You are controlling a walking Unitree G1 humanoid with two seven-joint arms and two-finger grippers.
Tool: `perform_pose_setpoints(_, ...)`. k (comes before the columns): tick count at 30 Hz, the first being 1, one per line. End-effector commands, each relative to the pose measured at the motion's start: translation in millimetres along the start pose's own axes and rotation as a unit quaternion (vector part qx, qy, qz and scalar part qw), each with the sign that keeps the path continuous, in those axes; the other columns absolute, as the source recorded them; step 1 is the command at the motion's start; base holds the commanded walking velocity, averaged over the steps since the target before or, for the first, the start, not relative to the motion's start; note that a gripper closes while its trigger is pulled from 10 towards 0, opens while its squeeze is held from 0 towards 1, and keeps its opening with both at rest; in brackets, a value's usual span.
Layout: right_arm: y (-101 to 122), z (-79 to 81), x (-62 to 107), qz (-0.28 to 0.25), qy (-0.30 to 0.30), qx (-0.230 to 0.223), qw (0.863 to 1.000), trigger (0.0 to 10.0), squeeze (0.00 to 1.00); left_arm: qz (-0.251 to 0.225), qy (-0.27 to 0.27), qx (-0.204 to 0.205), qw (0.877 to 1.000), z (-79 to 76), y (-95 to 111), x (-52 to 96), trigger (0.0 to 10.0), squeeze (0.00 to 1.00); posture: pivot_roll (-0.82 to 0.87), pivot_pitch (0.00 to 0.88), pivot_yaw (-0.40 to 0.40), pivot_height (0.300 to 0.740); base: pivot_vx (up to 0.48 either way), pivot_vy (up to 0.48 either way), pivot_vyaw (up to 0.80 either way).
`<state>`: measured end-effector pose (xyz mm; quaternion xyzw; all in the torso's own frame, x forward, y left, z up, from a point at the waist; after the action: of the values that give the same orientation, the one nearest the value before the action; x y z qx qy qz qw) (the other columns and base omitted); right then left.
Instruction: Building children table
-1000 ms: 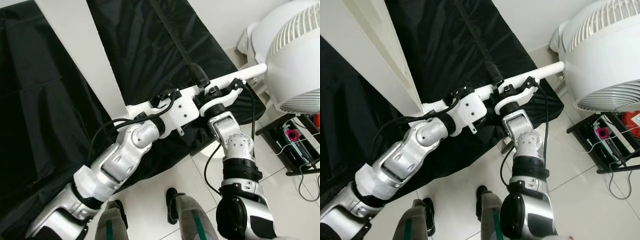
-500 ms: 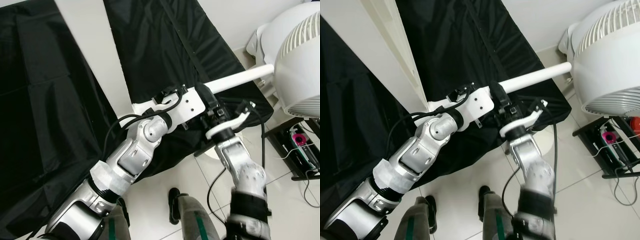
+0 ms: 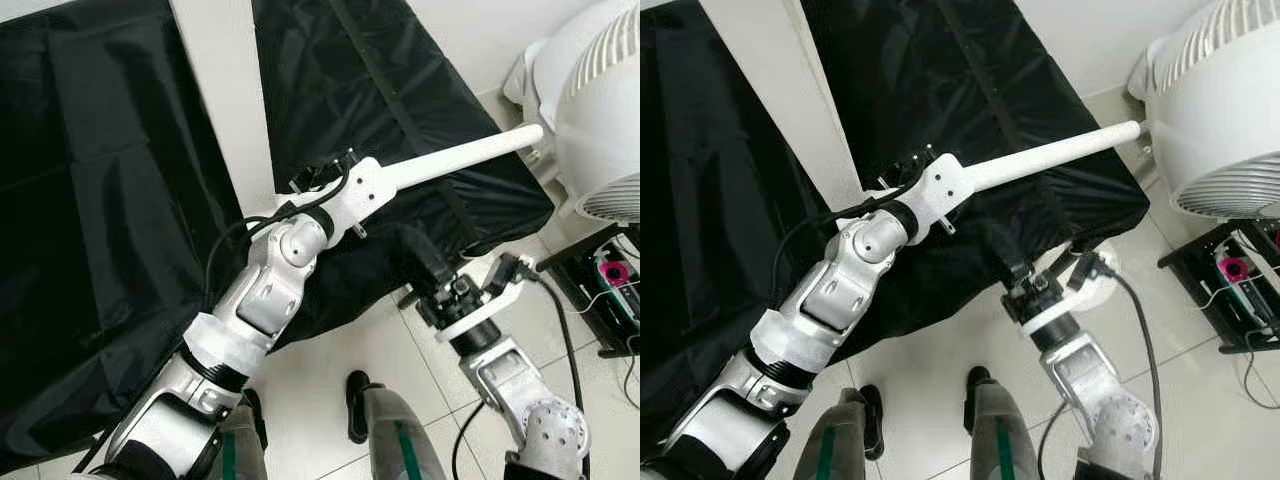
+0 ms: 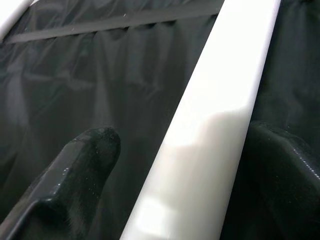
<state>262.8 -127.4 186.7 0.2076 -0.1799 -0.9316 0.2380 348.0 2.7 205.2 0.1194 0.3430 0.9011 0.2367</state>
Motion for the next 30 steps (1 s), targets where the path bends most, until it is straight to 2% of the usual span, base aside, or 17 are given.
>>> perform_pose_setpoints(1, -3, -0.9, 2.3, 0.006, -0.008, 0.013, 1.0, 10.0, 0.0, 0.037, 0.117, 0.007, 0.992, 23.7, -16, 6.6, 10.0, 0.0, -0.02, 0.224, 0.054, 0.74, 0.0, 0.0, 0.0)
perform_pose_setpoints(3, -2, 1.1, 0.6, 0.01, -0.008, 0.03, 0.999, 10.0, 0.0, 0.028, 0.112, 0.009, 0.993, 23.5, -13, 8.3, 10.0, 0.0, -0.02, 0.224, 0.054, 0.74, 0.0, 0.0, 0.0)
perform_pose_setpoints(4, 7, 6.4, -13.1, 0.002, -0.019, 0.111, 0.994, 10.0, 0.0, -0.023, 0.066, 0.068, 0.995, 18.5, -4, 20.7, 10.0, 0.0, 0.0, 0.218, 0.046, 0.74, 0.0, 0.0, 0.0)
perform_pose_setpoints(5, 7, 6.4, -13.1, 0.002, -0.019, 0.111, 0.994, 10.0, 0.0, -0.023, 0.066, 0.068, 0.995, 18.5, -4, 20.7, 10.0, 0.0, 0.0, 0.218, 0.046, 0.74, 0.0, 0.0, 0.0)
perform_pose_setpoints(7, 14, 10.3, -23.4, -0.008, -0.03, 0.172, 0.985, 10.0, 0.0, -0.077, 0.025, 0.103, 0.991, 14.0, 7, 34.7, 10.0, 0.0, 0.01, 0.214, 0.038, 0.74, 0.0, 0.0, 0.0)
perform_pose_setpoints(8, 14, 10.3, -23.4, -0.008, -0.03, 0.172, 0.985, 10.0, 0.0, -0.077, 0.025, 0.103, 0.991, 14.0, 7, 34.7, 10.0, 0.0, 0.01, 0.214, 0.038, 0.74, 0.0, 0.0, 0.0)
perform_pose_setpoints(11, 16, 14.2, -30.8, -0.006, -0.033, 0.227, 0.973, 10.0, 0.0, -0.116, -0.001, 0.118, 0.986, 10.1, 15, 52.0, 10.0, 0.0, 0.02, 0.204, 0.025, 0.74, 0.0, 0.0, 0.0)
perform_pose_setpoints(14, 22, 14.7, -37.9, -0.011, -0.039, 0.28, 0.959, 10.0, 0.0, -0.15, -0.008, 0.137, 0.979, 16.6, 18, 76.9, 10.0, 0.0, 0.03, 0.194, 0.016, 0.74, 0.0, 0.0, 0.0)
perform_pose_setpoints(16, 24, 14.0, -39.6, -0.009, -0.039, 0.289, 0.957, 10.0, 0.0, -0.158, -0.018, 0.145, 0.976, 18.2, 19, 86.1, 10.0, 0.0, 0.04, 0.191, 0.014, 0.74, 0.0, 0.0, 0.0)
perform_pose_setpoints(17, 24, 14.0, -39.6, -0.009, -0.039, 0.289, 0.957, 10.0, 0.0, -0.158, -0.018, 0.145, 0.976, 18.2, 19, 86.1, 10.0, 0.0, 0.04, 0.191, 0.014, 0.74, 0.0, 0.0, 0.0)
perform_pose_setpoints(18, 25, 12.7, -40.7, -0.01, -0.039, 0.296, 0.954, 10.0, 0.0, -0.169, -0.031, 0.149, 0.974, 17.8, 23, 94.8, 10.0, 0.0, 0.04, 0.19, 0.012, 0.74, 0.0, 0.0, 0.0)
perform_pose_setpoints(20, 25, 12.7, -40.7, -0.01, -0.039, 0.296, 0.954, 10.0, 0.0, -0.169, -0.031, 0.149, 0.974, 17.8, 23, 94.8, 10.0, 0.0, 0.04, 0.19, 0.012, 0.74, 0.0, 0.0, 0.0)
perform_pose_setpoints(22, 29, 11.0, -43.5, -0.024, -0.047, 0.314, 0.948, 10.0, 0.0, -0.178, -0.043, 0.166, 0.969, 16.7, 26, 106.8, 10.0, 0.0, 0.05, 0.189, 0.012, 0.74, 0.0, 0.0, 0.0)
perform_pose_setpoints(25, 31, 10.0, -44.9, -0.035, -0.053, 0.325, 0.944, 10.0, 0.0, -0.181, -0.046, 0.174, 0.967, 16.3, 27, 112.3, 10.0, 0.0, 0.05, 0.188, 0.01, 0.74, 0.0, 0.0, 0.0)
perform_pose_setpoints(26, 36, 6.2, -47.1, -0.057, -0.072, 0.342, 0.935, 10.0, 0.0, -0.179, -0.049, 0.186, 0.965, 15.1, 25, 120.7, 10.0, 0.0, 0.06, 0.185, 0.0, 0.74, 0.0, 0.0, 0.0)
perform_pose_setpoints(29, 38, 2.8, -49.1, -0.066, -0.086, 0.348, 0.931, 10.0, 0.0, -0.174, -0.057, 0.199, 0.963, 13.0, 23, 124.9, 10.0, 0.0, 0.07, 0.184, -0.002, 0.74, 0.0, 0.0, 0.0)
perform_pose_setpoints(30, 39, -1.7, -51.0, -0.071, -0.104, 0.361, 0.924, 10.0, 0.0, -0.17, -0.07, 0.21, 0.96, 10.7, 21, 129.9, 10.0, 0.0, 0.07, 0.18, -0.01, 0.74, 0.0, 0.0, 0.0)
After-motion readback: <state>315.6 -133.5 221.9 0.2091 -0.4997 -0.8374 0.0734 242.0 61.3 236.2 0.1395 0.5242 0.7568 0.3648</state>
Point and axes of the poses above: a point about 5 cm out from each wrist's last joint towards the gripper, its own x axis pointing back from the gripper into the wrist, its own y axis along the axis of the wrist's last joint, z = x × y, the point moved 4 cm from there along -x, pointing out of the wrist towards the gripper, and after that the axes turned 10 degrees about -x, right-handed, at the moved point
